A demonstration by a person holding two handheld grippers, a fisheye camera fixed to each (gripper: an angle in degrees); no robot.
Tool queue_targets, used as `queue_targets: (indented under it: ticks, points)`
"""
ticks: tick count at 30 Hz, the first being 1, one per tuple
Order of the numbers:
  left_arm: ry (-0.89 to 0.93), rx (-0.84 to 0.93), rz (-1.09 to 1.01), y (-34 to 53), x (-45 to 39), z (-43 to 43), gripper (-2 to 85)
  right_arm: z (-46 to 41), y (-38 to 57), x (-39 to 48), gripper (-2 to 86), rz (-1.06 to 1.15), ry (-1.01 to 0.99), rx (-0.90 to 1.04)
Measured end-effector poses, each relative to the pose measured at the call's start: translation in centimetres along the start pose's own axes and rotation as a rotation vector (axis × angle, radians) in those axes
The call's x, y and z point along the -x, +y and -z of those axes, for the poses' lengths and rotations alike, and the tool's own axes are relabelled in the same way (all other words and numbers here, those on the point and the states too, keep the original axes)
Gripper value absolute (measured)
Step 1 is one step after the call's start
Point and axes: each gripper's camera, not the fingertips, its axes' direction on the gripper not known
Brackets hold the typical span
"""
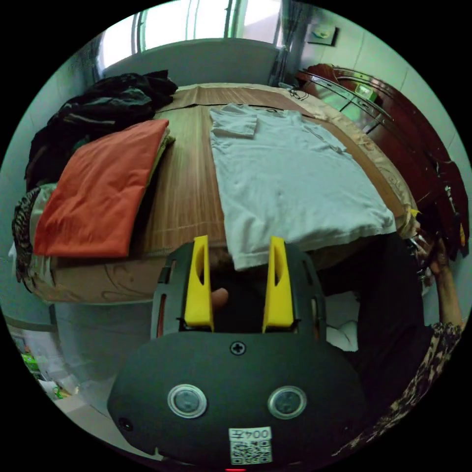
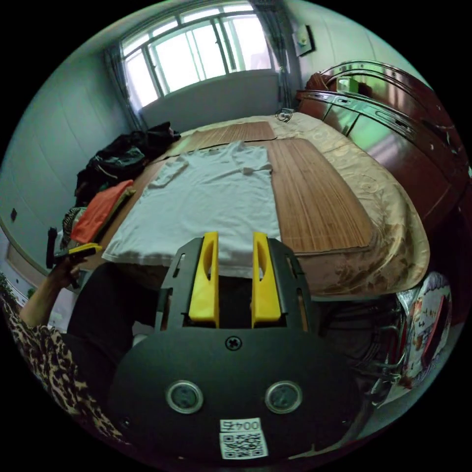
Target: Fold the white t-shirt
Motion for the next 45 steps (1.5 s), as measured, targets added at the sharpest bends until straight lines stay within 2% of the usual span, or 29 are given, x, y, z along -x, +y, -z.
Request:
queue_targets:
  ticks: [9, 13, 19, 32, 37, 45]
  points:
    - [0.261, -0.050, 0.226, 4.9, 9.9, -0.5, 18.2, -0.1, 4.3, -13.0, 14.5, -0.304, -0.197, -0.106]
    - [0.330, 0.005, 0.174, 3.9, 11.2, -2.1, 17.9, -1.9, 4.8, -16.5, 14.0, -0.331, -0.212, -0.026]
    - [0.424, 0.072, 0.233, 3.2, 15.1, -4.8, 17.4, -4.6, 6.0, -22.9, 13.7, -0.461, -0.425, 0.052]
    - [0.518, 0.133, 0.270, 2.9, 21.6, -7.9, 17.6, -10.2, 3.8, -31.6, 13.7, -0.514, -0.477, 0.194]
    - [0.556, 0.132, 0.294, 3.0, 24.6, -8.6, 17.6, -12.4, 3.0, -32.3, 13.6, -0.444, -0.443, 0.285]
    - [0.656, 0.139, 0.363, 3.2, 28.8, -9.9, 17.1, -14.2, 1.9, -33.9, 12.5, -0.426, -0.458, 0.308]
